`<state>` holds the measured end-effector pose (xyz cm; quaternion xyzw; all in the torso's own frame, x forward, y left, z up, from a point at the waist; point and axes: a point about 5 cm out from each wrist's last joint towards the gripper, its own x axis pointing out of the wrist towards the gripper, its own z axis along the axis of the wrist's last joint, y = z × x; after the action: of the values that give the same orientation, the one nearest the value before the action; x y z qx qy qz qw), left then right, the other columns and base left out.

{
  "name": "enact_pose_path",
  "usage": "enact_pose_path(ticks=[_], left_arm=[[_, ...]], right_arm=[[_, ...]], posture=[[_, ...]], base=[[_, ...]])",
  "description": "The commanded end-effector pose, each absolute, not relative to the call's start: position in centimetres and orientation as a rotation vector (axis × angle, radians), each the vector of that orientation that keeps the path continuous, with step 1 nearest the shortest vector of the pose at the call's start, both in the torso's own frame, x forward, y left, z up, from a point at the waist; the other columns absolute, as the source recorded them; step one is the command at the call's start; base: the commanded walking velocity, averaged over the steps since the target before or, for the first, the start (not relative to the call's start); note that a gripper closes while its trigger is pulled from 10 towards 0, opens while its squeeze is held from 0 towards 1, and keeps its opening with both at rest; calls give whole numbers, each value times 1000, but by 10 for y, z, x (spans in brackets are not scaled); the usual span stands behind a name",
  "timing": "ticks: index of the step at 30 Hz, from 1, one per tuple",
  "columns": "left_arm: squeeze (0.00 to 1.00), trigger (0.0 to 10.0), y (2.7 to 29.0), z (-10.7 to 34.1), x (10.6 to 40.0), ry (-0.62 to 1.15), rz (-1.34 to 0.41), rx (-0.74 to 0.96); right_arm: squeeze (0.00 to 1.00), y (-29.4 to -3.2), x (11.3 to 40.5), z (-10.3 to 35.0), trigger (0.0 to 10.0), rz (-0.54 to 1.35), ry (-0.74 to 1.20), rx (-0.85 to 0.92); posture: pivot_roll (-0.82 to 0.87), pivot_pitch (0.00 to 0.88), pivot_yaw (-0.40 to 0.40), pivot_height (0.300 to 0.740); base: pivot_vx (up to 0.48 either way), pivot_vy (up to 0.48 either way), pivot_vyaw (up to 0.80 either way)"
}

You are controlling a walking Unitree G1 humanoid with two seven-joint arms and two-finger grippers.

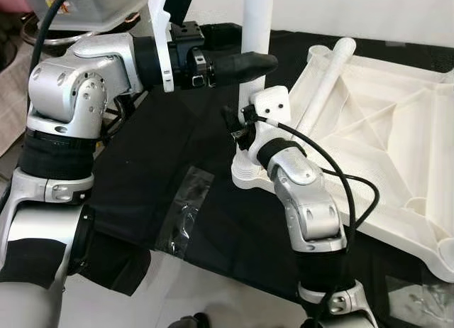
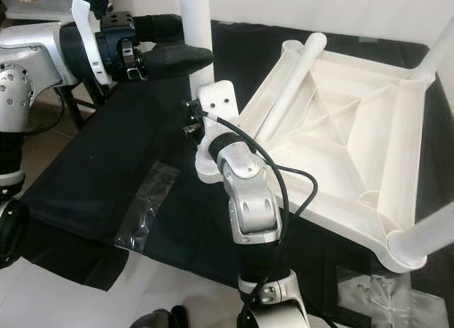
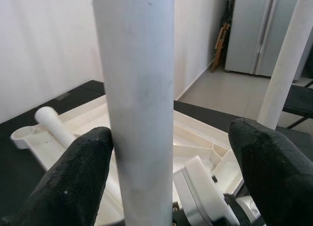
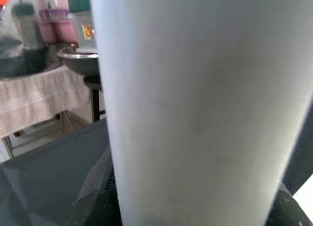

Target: Building children table

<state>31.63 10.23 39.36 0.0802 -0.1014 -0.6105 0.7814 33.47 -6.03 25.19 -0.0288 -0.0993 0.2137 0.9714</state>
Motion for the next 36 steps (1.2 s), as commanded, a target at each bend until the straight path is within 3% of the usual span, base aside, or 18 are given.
enact_pose_path(ticks=[1, 2, 5, 6, 12, 15, 16, 22, 24, 33, 34, 36], left_arm=[[0, 10000, 104, 395, 311, -215, -1352, 191], [0, 10000, 109, 393, 307, -200, -1367, 193], [0, 10000, 113, 389, 303, -184, -1392, 197], [0, 10000, 118, 385, 298, -167, -1419, 198], [0, 10000, 132, 377, 286, -139, -1457, 187], [0, 10000, 141, 374, 280, -130, -1448, 169], [0, 10000, 144, 373, 279, -129, -1444, 167], [0, 10000, 149, 371, 278, -128, -1431, 162], [0, 10000, 155, 367, 277, -129, -1391, 142], [0, 10000, 163, 359, 274, -125, -1339, 113], [0, 10000, 166, 354, 273, -121, -1310, 107], [0, 10000, 166, 354, 273, -121, -1310, 107]], right_arm=[[0, -44, 338, 225, 8627, 442, -52, 23], [0, -47, 339, 229, 10000, 427, -66, 22], [0, -48, 337, 234, 10000, 420, -76, 18], [1000, -48, 335, 238, 10000, 419, -88, 33], [1000, -50, 335, 250, 10000, 453, -136, 61], [984, -48, 337, 267, 10000, 661, -212, 82], [8, -51, 338, 274, 10000, 745, -244, 60], [0, -58, 338, 283, 10000, 919, -284, -10], [0, -67, 344, 284, 10000, 1144, -260, -110], [0, -74, 357, 291, 10000, 1293, -220, -133], [0, -74, 360, 292, 3725, 1322, -206, -127], [0, -74, 360, 292, 3725, 1322, -206, -127]], posture=[[25, 198, 56, 740], [18, 198, 53, 740], [14, 198, 47, 740], [14, 198, 47, 740], [25, 204, 45, 740], [40, 207, 47, 740], [48, 206, 52, 740], [55, 205, 53, 740], [64, 208, 43, 740], [84, 214, 41, 740], [86, 216, 41, 740], [86, 216, 41, 740]], base=[[0, 0, 0], [0, 0, 0], [0, 0, 0], [0, 0, 0], [0, 0, 0], [0, 0, 0], [0, 0, 0], [0, 0, 0], [0, 0, 0], [0, 0, 0], [0, 0, 0], [0, 0, 0]])
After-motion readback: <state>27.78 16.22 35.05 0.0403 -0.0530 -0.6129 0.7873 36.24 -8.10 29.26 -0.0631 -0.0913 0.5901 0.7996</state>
